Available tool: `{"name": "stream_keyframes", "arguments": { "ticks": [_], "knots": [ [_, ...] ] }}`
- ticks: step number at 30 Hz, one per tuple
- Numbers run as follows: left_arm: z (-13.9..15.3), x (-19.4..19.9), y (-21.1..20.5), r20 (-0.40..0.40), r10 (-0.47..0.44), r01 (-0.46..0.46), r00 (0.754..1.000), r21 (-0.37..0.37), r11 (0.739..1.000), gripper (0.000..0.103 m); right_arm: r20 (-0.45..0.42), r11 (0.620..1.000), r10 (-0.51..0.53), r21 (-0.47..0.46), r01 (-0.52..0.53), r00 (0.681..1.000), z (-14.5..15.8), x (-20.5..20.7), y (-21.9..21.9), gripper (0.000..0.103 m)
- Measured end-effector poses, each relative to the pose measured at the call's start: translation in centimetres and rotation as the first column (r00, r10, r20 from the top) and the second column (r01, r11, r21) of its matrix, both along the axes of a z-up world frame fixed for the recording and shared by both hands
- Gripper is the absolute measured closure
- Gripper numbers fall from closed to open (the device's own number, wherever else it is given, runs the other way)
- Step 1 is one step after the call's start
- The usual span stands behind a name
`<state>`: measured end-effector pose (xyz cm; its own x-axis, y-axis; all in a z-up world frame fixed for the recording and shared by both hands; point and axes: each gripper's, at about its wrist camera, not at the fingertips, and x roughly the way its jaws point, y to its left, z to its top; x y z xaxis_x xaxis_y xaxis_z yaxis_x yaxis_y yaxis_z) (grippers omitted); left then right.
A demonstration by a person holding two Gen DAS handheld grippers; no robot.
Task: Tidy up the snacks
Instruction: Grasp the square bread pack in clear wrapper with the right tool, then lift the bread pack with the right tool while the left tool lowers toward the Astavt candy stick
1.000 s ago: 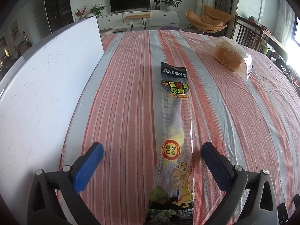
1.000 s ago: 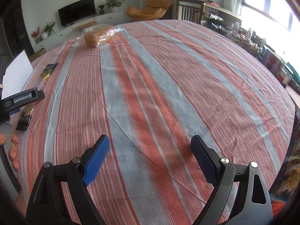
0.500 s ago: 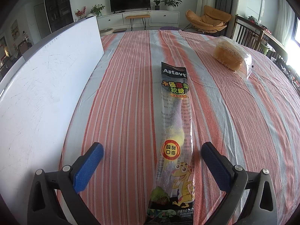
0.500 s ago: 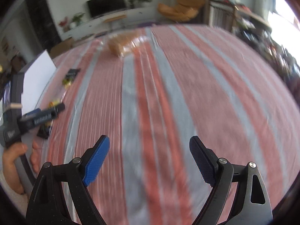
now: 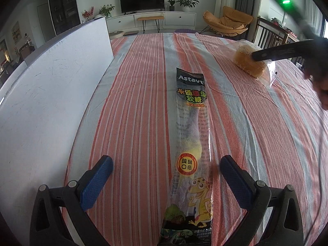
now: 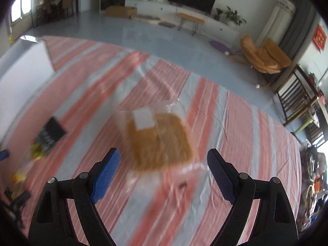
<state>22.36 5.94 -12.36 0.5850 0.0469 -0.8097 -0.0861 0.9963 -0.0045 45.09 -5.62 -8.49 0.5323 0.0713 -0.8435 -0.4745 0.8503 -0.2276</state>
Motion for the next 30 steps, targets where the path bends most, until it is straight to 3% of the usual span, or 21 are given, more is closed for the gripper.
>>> {"name": "stream_keyframes", "arguments": {
  "ticks": [1,2,4,5,8,12,18,20,25,30],
  "knots": [
    [0.0,0.0,0.0,0.0,0.0,0.0,1.0,0.0,1.0,0.0,-0.048,0.999,-0.031,-0.046,0.028,0.998,-1.8,1.4,0.4,0.014],
    [0.0,0.0,-0.1,0.0,0.0,0.0,1.0,0.001,1.0,0.0,-0.061,0.998,-0.06,-0.025,0.058,0.996,-2.3,2.1,0.1,0.013],
    [0.0,0.1,-0.2,0.001,0.001,-0.001,1.0,0.001,1.0,0.0,-0.099,0.976,-0.159,0.134,0.171,0.982,-2.4,3.2,-1.9,0.017],
    [0.0,0.1,-0.2,0.0,0.001,-0.001,1.0,0.001,1.0,0.0,-0.106,0.953,-0.207,0.204,0.225,0.972,-2.4,3.0,-3.0,0.027],
    [-0.1,0.2,-0.2,0.001,0.001,-0.001,1.0,0.001,1.0,0.0,-0.108,0.896,-0.29,0.319,0.31,0.951,-2.5,0.0,-5.6,0.029],
    [-0.2,0.2,-0.2,0.0,0.001,-0.001,1.0,0.002,1.0,0.0,-0.175,0.816,-0.418,0.359,0.453,0.891,-3.1,-8.1,-8.7,0.029],
    [-0.2,0.2,-0.3,0.0,0.002,-0.002,1.0,0.005,1.0,0.0,-0.169,0.75,-0.535,0.357,0.557,0.828,-4.3,-24.1,-10.1,0.028],
    [-0.2,0.2,-0.3,0.0,0.003,-0.003,1.0,0.006,1.0,0.0,-0.189,0.699,-0.57,0.399,0.593,0.799,-5.6,-27.7,-10.1,0.027],
    [-0.2,0.2,-0.3,0.0,0.002,-0.002,1.0,0.004,1.0,0.0,-0.043,0.7,-0.63,0.402,0.591,0.776,-7.7,-30.7,-8.8,0.024],
    [-0.2,0.2,-0.3,0.0,0.003,-0.003,1.0,0.005,1.0,0.0,-0.05,0.68,-0.631,0.444,0.583,0.774,-8.1,-30.1,-9.5,0.022]
  ]
}}
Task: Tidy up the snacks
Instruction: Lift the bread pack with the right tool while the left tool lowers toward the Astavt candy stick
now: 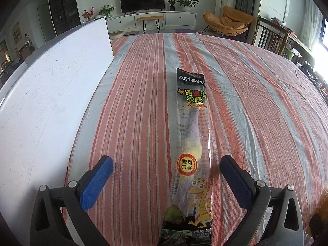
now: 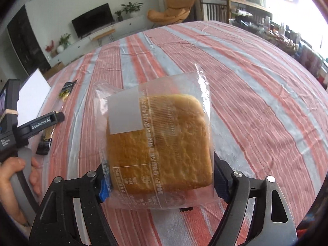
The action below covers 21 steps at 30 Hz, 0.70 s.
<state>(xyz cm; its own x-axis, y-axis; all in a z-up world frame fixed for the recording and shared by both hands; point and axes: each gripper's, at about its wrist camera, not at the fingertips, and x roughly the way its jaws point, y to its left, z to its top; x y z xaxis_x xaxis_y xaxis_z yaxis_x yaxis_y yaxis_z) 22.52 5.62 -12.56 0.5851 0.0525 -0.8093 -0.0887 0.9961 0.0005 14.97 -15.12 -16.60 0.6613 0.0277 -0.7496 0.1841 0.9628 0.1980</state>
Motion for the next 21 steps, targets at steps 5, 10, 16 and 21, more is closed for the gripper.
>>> {"name": "stream_keyframes", "arguments": {
  "ticks": [5,10,16,21],
  "knots": [
    [0.0,0.0,0.0,0.0,0.001,-0.001,1.0,0.0,1.0,0.0,-0.025,0.998,0.014,-0.067,-0.015,1.0,0.4,-0.7,1.4,0.019],
    [0.0,0.0,0.0,0.0,0.001,-0.001,1.0,0.0,1.0,0.0,-0.029,0.996,0.013,-0.084,-0.015,1.0,1.3,-2.0,1.8,0.018],
    [0.0,0.0,0.0,0.0,0.001,-0.001,1.0,0.0,1.0,0.0,-0.034,0.995,0.012,-0.1,-0.015,0.999,1.4,-2.1,2.1,0.018],
    [0.0,0.0,0.0,0.0,0.001,-0.001,1.0,0.0,1.0,0.0,-0.034,0.995,0.011,-0.099,-0.015,0.999,1.4,-2.1,2.1,0.018]
  ]
}}
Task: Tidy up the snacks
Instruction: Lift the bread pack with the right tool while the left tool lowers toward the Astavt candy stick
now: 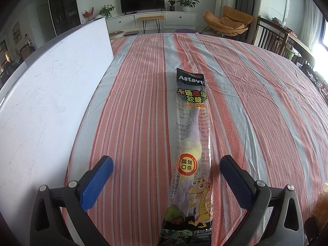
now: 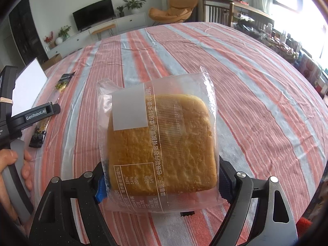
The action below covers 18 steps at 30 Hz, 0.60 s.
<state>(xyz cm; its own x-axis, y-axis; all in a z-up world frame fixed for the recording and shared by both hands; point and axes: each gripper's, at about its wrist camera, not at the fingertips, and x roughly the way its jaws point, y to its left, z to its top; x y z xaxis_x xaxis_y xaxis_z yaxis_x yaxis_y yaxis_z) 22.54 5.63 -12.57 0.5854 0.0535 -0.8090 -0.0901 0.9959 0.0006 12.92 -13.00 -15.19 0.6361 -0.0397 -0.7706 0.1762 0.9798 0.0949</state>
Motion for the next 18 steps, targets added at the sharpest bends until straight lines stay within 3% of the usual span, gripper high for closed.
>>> {"name": "stream_keyframes", "arguments": {
  "ticks": [18],
  "knots": [
    [0.0,0.0,0.0,0.0,0.0,0.0,1.0,0.0,1.0,0.0,-0.009,1.0,0.002,-0.013,-0.003,1.0,0.01,-0.1,0.45,0.016]
  ]
}}
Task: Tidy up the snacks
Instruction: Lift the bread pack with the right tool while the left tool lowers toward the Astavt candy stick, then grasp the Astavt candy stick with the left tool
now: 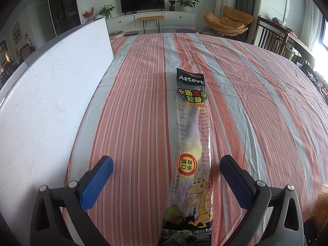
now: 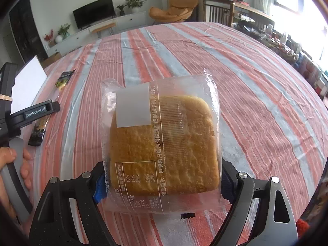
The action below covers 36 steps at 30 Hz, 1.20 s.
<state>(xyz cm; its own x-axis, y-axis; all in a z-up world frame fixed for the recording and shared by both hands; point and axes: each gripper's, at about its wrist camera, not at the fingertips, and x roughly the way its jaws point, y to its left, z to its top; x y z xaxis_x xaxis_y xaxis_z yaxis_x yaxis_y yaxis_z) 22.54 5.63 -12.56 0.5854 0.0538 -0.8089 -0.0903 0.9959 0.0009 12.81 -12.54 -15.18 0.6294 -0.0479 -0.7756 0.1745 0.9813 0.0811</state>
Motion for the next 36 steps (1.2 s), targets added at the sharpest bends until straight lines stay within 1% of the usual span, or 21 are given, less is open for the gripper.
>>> {"name": "stream_keyframes", "arguments": {
  "ticks": [21,23,25,28,29,30,31,32,33,34,35,36],
  "knots": [
    [0.0,0.0,0.0,-0.002,-0.001,0.001,1.0,-0.001,1.0,0.0,0.0,1.0,0.0,0.003,0.0,1.0,0.0,0.0,0.0,0.015],
    [0.1,0.1,-0.1,-0.029,-0.01,0.01,1.0,-0.007,1.0,0.0,-0.021,1.0,-0.001,0.009,0.001,1.0,0.0,0.0,0.0,0.015],
    [0.2,0.4,-0.5,-0.091,-0.05,0.049,0.995,-0.011,0.999,0.0,-0.113,1.0,-0.01,0.005,0.011,0.994,0.4,0.5,0.0,0.016],
    [0.4,0.7,-1.1,-0.163,-0.089,0.087,0.983,-0.017,0.996,0.0,-0.207,0.998,-0.02,0.058,0.032,0.978,0.9,1.7,-0.7,0.017],
    [0.5,0.8,-1.4,-0.181,-0.096,0.094,0.979,-0.02,0.995,0.0,-0.217,0.996,-0.016,0.08,0.034,0.976,1.2,2.1,-1.1,0.017],
    [0.5,0.8,-1.7,-0.201,-0.116,0.114,0.973,-0.022,0.993,0.001,-0.204,0.994,-0.007,0.101,0.029,0.979,1.5,2.3,-1.5,0.017],
    [0.6,0.6,-2.1,-0.204,-0.142,0.141,0.969,-0.021,0.99,0.004,-0.185,0.992,0.006,0.124,0.017,0.983,1.8,2.4,-1.9,0.017],
    [0.7,0.3,-2.3,-0.191,-0.159,0.157,0.969,-0.023,0.987,0.013,-0.177,0.99,0.02,0.143,0.005,0.984,1.9,2.5,-2.3,0.02],
    [1.1,-0.1,-2.5,-0.173,-0.189,0.188,0.967,-0.019,0.982,0.032,-0.181,0.987,0.03,0.161,-0.001,0.983,1.8,2.4,-2.8,0.025],
    [1.5,-0.4,-2.6,-0.16,-0.205,0.206,0.966,-0.015,0.979,0.049,-0.177,0.983,0.031,0.183,0.002,0.984,2.0,2.1,-3.3,0.026],
    [1.8,-0.6,-2.7,-0.158,-0.209,0.21,0.965,-0.008,0.978,0.079,-0.169,0.981,0.022,0.192,0.01,0.985,2.3,1.6,-3.8,0.028],
    [2.0,-0.7,-2.6,-0.168,-0.211,0.21,0.963,-0.021,0.977,0.079,-0.158,0.981,0.013,0.195,0.018,0.987,2.7,1.0,-4.2,0.03]
  ]
}}
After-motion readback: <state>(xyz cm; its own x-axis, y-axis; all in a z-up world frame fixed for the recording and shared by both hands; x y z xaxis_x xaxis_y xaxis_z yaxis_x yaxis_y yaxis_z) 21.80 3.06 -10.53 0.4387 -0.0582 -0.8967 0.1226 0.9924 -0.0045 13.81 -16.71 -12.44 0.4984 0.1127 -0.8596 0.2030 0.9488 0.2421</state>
